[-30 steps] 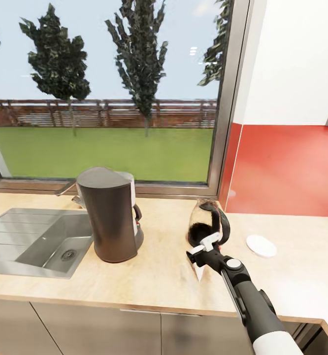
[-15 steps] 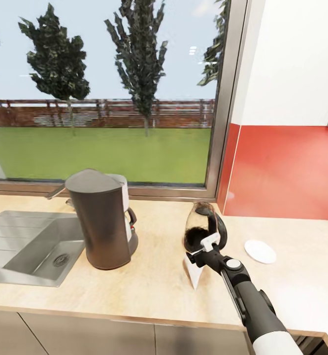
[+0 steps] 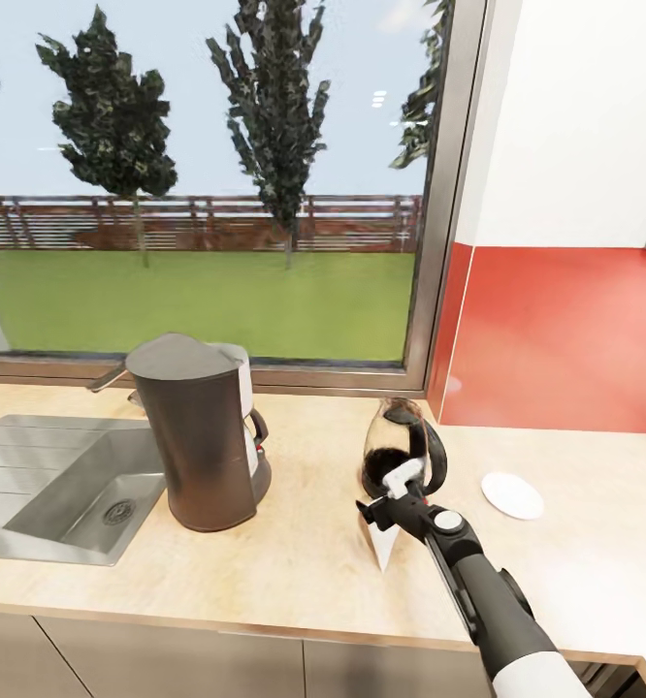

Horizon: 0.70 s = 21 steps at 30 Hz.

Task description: Set up a coffee station on the kitchen countertop: keep the coffee maker on the countertop, move the bottle of coffee from the kitchen shelf to the counter next to the coffee maker, place a paper coffee filter on top of the coffee maker, put the saucer next to the coffee maker with the coffee cup on the saucer, and place the electric kettle next to the coffee maker.

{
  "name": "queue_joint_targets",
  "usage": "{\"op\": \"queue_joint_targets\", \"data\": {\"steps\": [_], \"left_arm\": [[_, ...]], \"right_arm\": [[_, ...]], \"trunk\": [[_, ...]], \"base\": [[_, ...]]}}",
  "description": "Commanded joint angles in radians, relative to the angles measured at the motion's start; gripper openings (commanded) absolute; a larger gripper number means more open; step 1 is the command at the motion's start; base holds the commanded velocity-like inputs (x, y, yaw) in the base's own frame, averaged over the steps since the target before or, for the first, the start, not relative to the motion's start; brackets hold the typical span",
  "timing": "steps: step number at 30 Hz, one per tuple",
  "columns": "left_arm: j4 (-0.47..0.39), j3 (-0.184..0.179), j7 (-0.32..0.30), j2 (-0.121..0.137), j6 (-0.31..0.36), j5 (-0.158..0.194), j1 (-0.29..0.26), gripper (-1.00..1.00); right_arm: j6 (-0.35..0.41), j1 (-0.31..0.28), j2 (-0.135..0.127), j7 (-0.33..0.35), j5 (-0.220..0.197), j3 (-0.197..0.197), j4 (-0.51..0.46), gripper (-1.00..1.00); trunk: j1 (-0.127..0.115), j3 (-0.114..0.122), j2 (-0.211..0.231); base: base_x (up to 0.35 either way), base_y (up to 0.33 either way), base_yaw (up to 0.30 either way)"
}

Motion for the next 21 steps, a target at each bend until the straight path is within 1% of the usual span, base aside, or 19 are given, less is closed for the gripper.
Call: {"op": "queue_joint_targets", "data": {"steps": [1, 14, 21], "left_arm": [[-0.001, 0.001, 0.001, 0.001, 0.0, 0.008, 0.0, 1.0], [-0.001, 0.001, 0.001, 0.004, -0.001, 0.008, 0.001, 1.0], [-0.001, 0.001, 0.001, 0.003, 0.0, 0.008, 0.001, 1.0]], "right_arm": [[0.003, -0.001, 0.0, 0.007, 0.011, 0.004, -0.002, 1.0], [0.004, -0.001, 0.0, 0.007, 0.011, 0.011, 0.004, 1.0], [0.003, -0.001, 0.0, 0.007, 0.011, 0.011, 0.037, 1.0]], "trunk": [[0.001, -0.002, -0.002], [0.001, -0.002, -0.002], [0.001, -0.002, -0.002]], "base": [[0.0, 0.0, 0.0], [0.0, 0.0, 0.0], [0.0, 0.0, 0.0]]}}
